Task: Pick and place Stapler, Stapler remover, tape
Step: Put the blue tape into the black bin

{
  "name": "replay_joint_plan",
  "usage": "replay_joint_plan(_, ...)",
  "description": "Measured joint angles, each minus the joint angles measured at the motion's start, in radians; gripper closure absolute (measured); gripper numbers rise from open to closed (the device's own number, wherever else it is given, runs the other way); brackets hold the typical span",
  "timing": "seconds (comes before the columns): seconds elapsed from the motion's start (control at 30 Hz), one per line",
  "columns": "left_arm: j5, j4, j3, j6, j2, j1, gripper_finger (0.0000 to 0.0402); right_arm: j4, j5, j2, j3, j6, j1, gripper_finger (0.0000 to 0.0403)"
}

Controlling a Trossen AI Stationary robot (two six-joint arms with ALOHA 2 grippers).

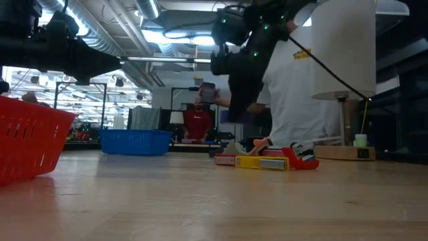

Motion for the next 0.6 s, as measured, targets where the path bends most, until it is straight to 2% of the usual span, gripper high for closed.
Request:
replay_joint_plan(0.4,0.000,0.000,0.000,0.000,0.000,0.000,0.0253,-0.034,-0.043,-0.085,0.000,0.044,0.027,0.0357)
replay_joint_plan(0.6,-0.003,0.000,0.000,0.000,0.000,0.000,0.0253,-0.071,-0.123,-0.092,0.001,0.083,0.034,0.0357)
